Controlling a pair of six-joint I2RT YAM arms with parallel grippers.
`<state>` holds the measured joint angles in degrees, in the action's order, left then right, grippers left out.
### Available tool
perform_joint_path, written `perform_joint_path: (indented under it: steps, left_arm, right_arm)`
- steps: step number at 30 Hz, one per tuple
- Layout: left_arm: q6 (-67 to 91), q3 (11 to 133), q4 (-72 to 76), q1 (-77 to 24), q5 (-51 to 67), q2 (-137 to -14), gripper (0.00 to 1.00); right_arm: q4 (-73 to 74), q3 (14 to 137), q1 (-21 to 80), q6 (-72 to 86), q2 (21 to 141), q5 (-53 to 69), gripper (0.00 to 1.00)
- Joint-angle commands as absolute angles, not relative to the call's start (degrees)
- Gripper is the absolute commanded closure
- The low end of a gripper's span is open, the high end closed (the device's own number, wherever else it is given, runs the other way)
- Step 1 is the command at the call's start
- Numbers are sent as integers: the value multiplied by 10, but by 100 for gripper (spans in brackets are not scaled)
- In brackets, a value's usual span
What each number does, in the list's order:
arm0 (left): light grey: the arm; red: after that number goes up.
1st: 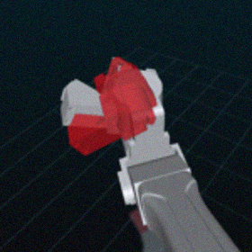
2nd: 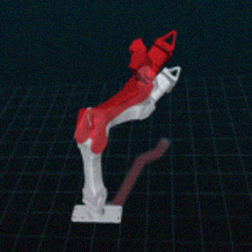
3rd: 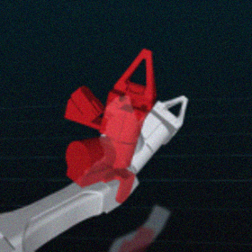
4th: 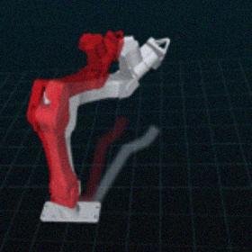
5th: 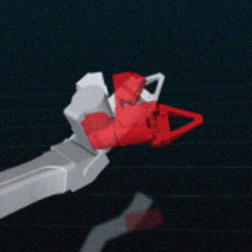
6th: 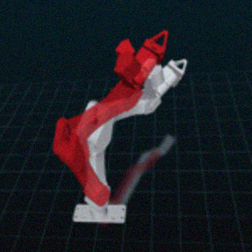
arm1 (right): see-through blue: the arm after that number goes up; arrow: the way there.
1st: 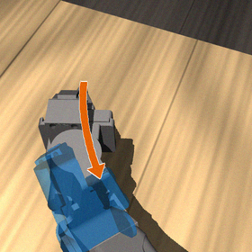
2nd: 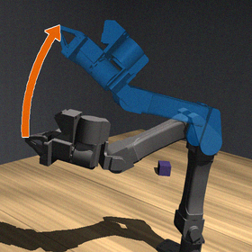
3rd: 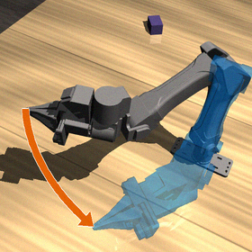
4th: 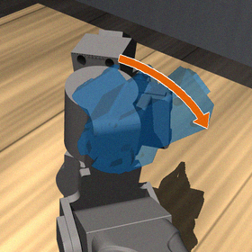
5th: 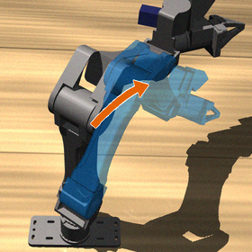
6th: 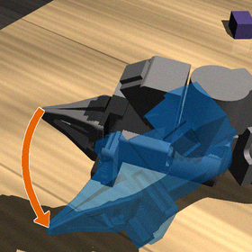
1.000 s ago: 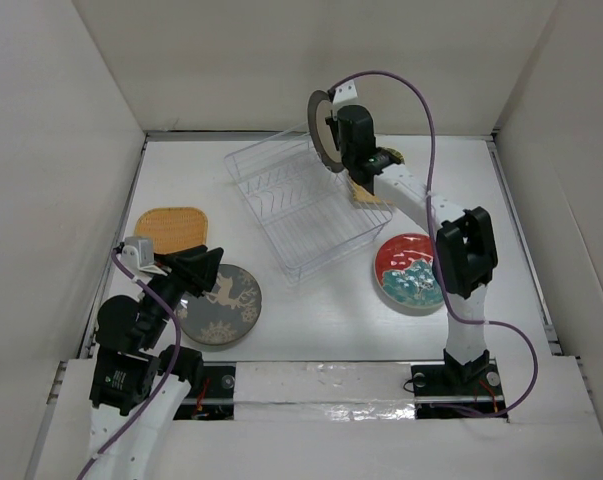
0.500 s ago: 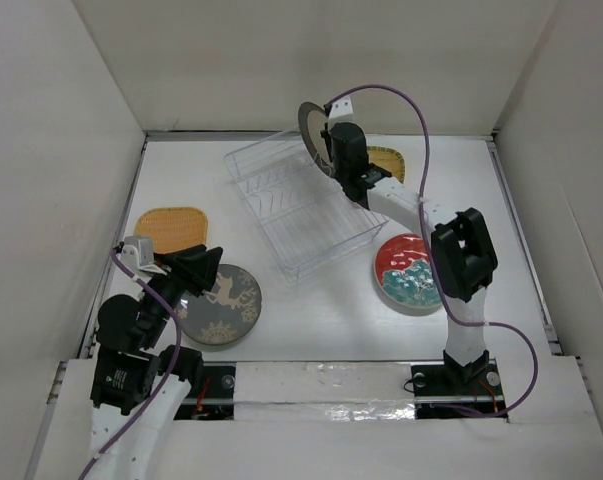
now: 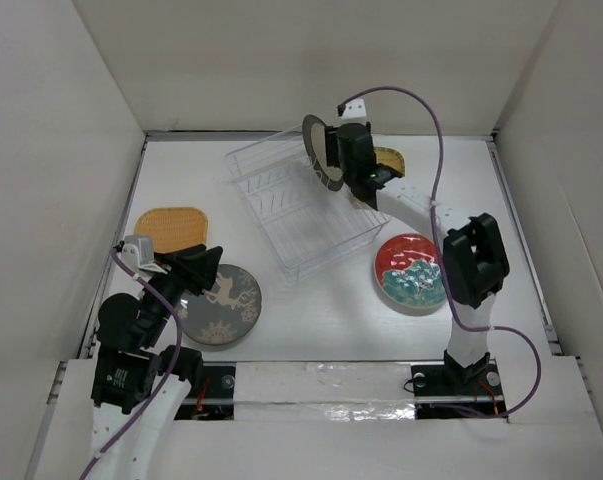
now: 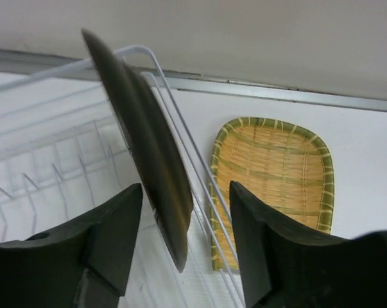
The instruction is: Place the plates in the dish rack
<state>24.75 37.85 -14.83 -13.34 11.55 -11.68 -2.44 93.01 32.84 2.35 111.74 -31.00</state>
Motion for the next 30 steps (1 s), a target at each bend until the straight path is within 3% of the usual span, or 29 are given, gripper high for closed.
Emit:
perform_joint_path:
  steps: [1,4,5,7,8,11,12,15,16,21,26,29,30]
  left_arm:
    - [250,378,-126,-129,119,-129,56]
    - [250,378,-127,-129,118,-133,56]
    - [250,378,-126,-129,118,-135,56]
    - [250,378,-125,-129,119,-138,56]
    - [250,378,-126,-129,121,-142,56]
    - [250,378,-124,-124,126,-149,56]
    - [250,378,-124,-124,126,-151,56]
    - [249,379,-124,-124,127,-158,56]
    - [249,379,-123,-124,126,-159,56]
    - [249,379,-124,-124,125,-162,56]
    - [250,379,-125,-124,122,-160,56]
    - [250,379,-125,-124,120,-159,56]
    - [250,379,-125,-124,121,-160,56]
  right_arm:
    - [-29,928,288,88,1029,-240,35]
    - [-60,863,231,147,981,-171,37]
    - [-81,837,199,181,970,-154,60]
    - [-125,790,168,215,961,-123,91]
    - [-128,759,155,230,965,-120,100]
    - [-134,726,109,277,1000,-104,100]
    - [-134,719,98,299,1010,-98,81]
    - [-156,698,58,332,1048,-59,40]
    - [-156,700,41,338,1062,-27,38]
    - [-158,729,23,372,1153,68,37]
    - [-182,744,17,409,1193,115,45]
    - [-199,749,5,432,1208,134,62]
    - [-203,749,-1,444,1211,138,76]
